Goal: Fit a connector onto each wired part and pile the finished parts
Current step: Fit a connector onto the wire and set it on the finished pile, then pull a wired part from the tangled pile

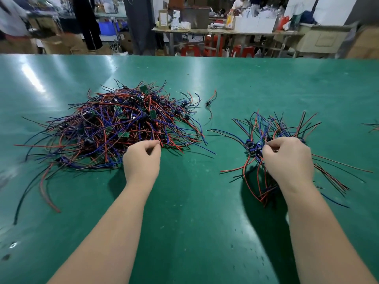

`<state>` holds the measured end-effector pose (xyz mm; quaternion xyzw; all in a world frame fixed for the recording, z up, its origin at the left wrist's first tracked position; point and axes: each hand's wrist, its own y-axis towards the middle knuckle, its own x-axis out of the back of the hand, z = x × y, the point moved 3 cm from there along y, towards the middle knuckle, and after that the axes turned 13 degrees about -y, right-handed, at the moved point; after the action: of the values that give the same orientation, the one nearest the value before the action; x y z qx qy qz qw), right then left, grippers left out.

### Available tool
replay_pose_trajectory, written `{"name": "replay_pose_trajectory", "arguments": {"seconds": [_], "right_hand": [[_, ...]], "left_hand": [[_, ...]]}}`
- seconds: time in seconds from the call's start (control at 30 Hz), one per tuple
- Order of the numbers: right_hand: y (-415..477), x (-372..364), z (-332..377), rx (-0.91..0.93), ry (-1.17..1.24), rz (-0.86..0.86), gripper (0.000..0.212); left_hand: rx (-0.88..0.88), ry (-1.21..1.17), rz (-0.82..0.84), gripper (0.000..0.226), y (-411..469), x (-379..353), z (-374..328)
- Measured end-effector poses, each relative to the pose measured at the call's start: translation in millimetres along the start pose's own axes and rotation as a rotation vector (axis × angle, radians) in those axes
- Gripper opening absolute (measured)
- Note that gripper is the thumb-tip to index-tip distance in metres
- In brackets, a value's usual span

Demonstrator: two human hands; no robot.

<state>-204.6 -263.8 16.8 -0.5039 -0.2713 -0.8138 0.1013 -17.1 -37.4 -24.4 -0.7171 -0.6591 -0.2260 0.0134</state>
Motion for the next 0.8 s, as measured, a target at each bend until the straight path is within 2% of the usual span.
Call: {"name": "replay_pose_trajectory", "arguments": {"seconds": [0.1, 0.17, 0.2, 0.3, 0.33, 0.4, 0.47, 0.57, 0.63, 0.73, 0.8], "right_hand": [[-6.1, -2.1, 11.1, 0.074, 0.097, -0.005, 0.016], [-10.8, -2.8, 20.8, 0.119, 0.217, 0.032, 0.014], [-13.6, -5.0, 26.5, 0.113, 0.353, 0.111, 0.013], [-34.2, -18.0, 51.4, -0.063, 0.974, 0.634, 0.020], [-41.0, -22.0, 59.0, -0.104, 1.103, 0.793, 0.026], [-49.5, -27.0, 69.7, -0.107, 1.231, 0.974, 0.039], [-51.7, -27.9, 73.9, -0.090, 1.301, 1.012, 0.039], [-48.0, -28.6, 70.6, -0.101, 1.294, 0.969, 0.021], [-45.7, -30.8, 66.9, -0.119, 1.292, 0.955, 0.019], [-48.3, -32.5, 67.0, -0.118, 1.246, 0.960, 0.021], [-51.2, -31.7, 69.4, -0.122, 1.247, 0.985, 0.022]], "left_hand": [[-0.010, -0.258, -0.076, 0.017, -0.5, 7.3, -8.6], [-0.113, -0.360, -0.097, 0.015, -8.5, 10.0, -22.1], [-0.202, -0.381, -0.097, 0.015, -15.2, 10.4, -30.6], [-0.492, -0.372, -0.020, 0.015, -40.0, 6.7, -53.9], [-0.564, -0.351, 0.025, 0.016, -48.2, 3.9, -59.3], [-0.656, -0.318, 0.122, 0.020, -60.5, -1.2, -65.2], [-0.711, -0.308, 0.225, 0.021, -68.0, -6.1, -67.1], [-0.768, -0.293, 0.377, 0.017, -72.3, -10.4, -67.6], [-0.767, -0.309, 0.462, 0.019, -69.9, -9.9, -66.7], [-0.621, -0.375, 0.503, 0.016, -62.6, -7.6, -61.8], [-0.416, -0.400, 0.390, 0.017, -54.6, -5.6, -54.7]]}}
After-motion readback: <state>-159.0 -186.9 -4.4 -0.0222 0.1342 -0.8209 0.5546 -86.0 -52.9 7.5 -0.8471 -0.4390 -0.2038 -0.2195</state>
